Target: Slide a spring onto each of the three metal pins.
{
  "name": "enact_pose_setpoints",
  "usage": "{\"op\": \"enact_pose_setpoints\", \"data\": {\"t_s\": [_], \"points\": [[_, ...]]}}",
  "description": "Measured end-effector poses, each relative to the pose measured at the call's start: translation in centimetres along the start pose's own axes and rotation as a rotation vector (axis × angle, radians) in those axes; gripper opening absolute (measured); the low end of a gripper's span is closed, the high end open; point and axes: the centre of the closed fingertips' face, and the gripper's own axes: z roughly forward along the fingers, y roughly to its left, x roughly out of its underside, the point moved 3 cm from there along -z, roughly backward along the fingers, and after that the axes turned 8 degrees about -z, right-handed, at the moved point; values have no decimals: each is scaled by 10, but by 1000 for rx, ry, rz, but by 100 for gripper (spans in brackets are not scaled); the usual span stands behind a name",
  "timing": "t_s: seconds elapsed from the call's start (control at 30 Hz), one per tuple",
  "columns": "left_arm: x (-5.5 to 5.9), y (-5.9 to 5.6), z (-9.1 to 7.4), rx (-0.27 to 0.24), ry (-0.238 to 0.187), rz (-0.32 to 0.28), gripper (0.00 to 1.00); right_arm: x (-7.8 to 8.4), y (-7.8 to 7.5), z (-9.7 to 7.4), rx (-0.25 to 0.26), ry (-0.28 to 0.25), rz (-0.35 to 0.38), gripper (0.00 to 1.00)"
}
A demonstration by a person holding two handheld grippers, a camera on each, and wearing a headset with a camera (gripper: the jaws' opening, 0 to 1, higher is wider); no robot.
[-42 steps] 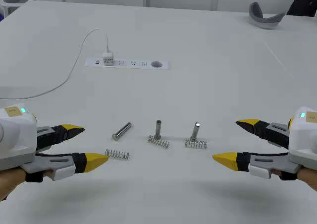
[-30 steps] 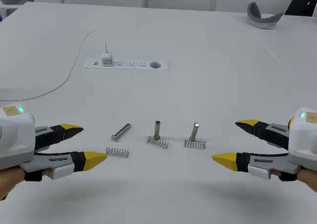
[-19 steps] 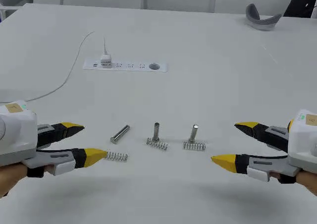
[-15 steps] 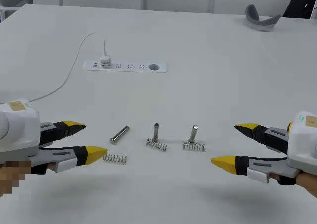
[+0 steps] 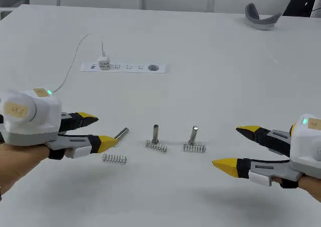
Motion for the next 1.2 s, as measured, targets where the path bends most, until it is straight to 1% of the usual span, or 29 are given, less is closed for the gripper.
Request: {"op": "enact_pose_setpoints", "data": {"t_s": [0.13, 0.23, 0.33, 0.5, 0.63, 0.77, 0.87, 1.03, 1.2], "points": [[-3, 4, 10, 0, 15, 8, 49, 1, -1, 0, 2, -2, 2, 67], [-3, 7, 16, -3, 25, 4, 48, 1, -1, 0, 3, -2, 3, 67], [-4, 7, 22, -1, 35, 6, 47, 0, -1, -1, 4, -3, 3, 67], [-4, 10, 32, -4, 64, 24, 45, 2, -1, -1, 9, -1, 8, 66], [-4, 13, 39, -12, 92, 37, 41, 2, -1, -1, 9, 1, 9, 66], [-1, 15, 44, -13, 122, 35, 39, 3, -1, -2, 11, 1, 11, 66], [4, 15, 49, -11, 149, 33, 38, 4, -1, -2, 12, 3, 13, 66], [7, 16, 54, -22, 178, 40, 32, 5, 0, -1, 11, 5, 16, 66], [10, 16, 59, -35, 205, 36, 27, 5, 0, -1, 12, 3, 18, 65]]}}
